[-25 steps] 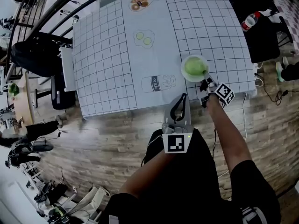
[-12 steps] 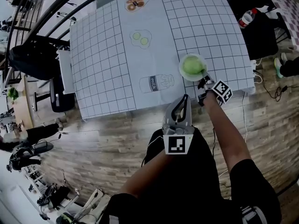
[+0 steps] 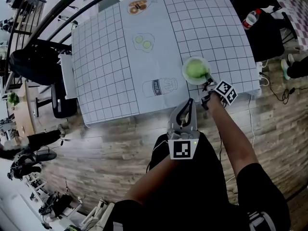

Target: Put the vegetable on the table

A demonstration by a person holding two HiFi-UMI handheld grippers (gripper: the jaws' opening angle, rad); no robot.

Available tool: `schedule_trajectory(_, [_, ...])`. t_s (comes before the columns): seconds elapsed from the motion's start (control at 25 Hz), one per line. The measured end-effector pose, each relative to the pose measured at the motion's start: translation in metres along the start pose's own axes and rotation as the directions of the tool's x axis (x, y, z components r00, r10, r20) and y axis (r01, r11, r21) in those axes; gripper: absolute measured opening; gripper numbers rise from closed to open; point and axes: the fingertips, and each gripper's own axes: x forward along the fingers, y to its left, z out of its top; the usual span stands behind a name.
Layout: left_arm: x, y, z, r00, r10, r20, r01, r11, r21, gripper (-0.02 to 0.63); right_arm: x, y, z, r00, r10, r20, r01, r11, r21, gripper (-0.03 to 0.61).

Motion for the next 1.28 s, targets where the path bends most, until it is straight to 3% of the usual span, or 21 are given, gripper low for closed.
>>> schedule_trajectory(0.24, [0.001, -0.006, 0.0, 1.0, -0.007, 0.01, 0.007, 1.0, 0.0, 0.009, -0.003, 0.001, 0.002, 1.0, 0.031, -0.006, -0.03, 0.999, 0.033, 0.075])
schedule_trajectory(0.4, [-0.002, -0.008, -0.001, 1.0, -0.01, 0.004, 0.01, 1.0, 0.003, 0.009, -0.01, -0.003, 0.002, 1.0, -0.002, 0.011, 0.002, 1.0, 0.024, 0.101])
schedule_trajectory(0.56, [-0.003, -0.01, 0.0, 1.0, -0.02, 0.021, 0.019, 0.999, 0.044, 0.009, -0.023, -0.011, 0.008, 0.998, -0.024, 0.056, 0.022, 0.999, 0.035, 0.101])
schedule_trajectory(0.72, [-0.006, -0.013, -0.005, 1.0, -0.013, 0.008, 0.013, 1.0, -0.015, 0.009, -0.035, -0.004, 0.004, 0.999, 0.008, 0.043, -0.009, 1.0, 0.006, 0.101])
schedule_trajectory(1.04, [-0.017, -0.006, -0.012, 1.0, -0.001, -0.014, 0.0, 0.999, -0.042, 0.009, -0.061, 0.061, -0.004, 0.991, 0.129, 0.034, -0.126, 0.989, -0.078, 0.1])
schedule_trajectory(1.28, [-0.036, 0.004, -0.001, 1.0, 0.012, 0.014, -0.011, 0.999, -0.051, 0.009, -0.091, 0.087, -0.019, 0.989, 0.145, 0.03, -0.139, 0.978, -0.158, 0.025])
